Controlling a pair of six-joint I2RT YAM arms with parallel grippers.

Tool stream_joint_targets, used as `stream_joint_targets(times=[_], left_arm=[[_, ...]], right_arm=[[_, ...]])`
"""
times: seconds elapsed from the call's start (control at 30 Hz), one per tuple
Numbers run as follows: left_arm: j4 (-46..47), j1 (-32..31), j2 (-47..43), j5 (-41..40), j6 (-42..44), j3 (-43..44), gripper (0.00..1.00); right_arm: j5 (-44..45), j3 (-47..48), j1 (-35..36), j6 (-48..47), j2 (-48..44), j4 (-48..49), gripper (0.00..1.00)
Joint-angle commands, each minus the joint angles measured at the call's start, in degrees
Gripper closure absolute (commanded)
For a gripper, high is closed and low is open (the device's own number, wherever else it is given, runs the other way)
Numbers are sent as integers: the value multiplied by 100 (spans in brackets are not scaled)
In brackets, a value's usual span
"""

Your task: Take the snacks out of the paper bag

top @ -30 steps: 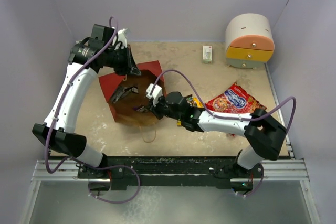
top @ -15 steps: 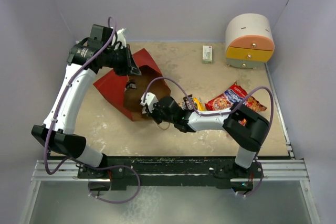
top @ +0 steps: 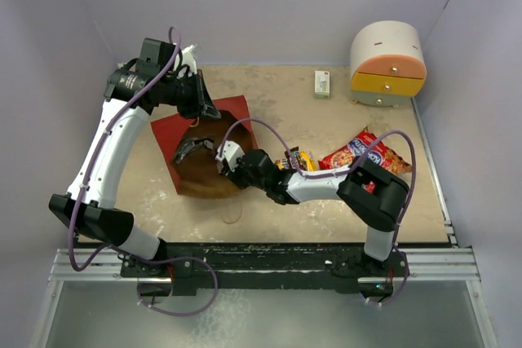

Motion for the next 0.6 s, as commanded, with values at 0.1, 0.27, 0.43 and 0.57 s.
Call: stream_joint_targets(times=[0.1,0.27,0.43,0.57], left_arm=[[111,30,-109,258,115,118,100],[209,27,0,430,122,78,100],[291,24,65,546,124,90,100],[292,28,86,617,142,98,100]], right_arm=[[-113,-367,5,424,-649,410,49],[-158,-154,56,795,-464,707,38],[866,745,92,842,186,213,32],[1368,1296,93,792,673,-187,29]])
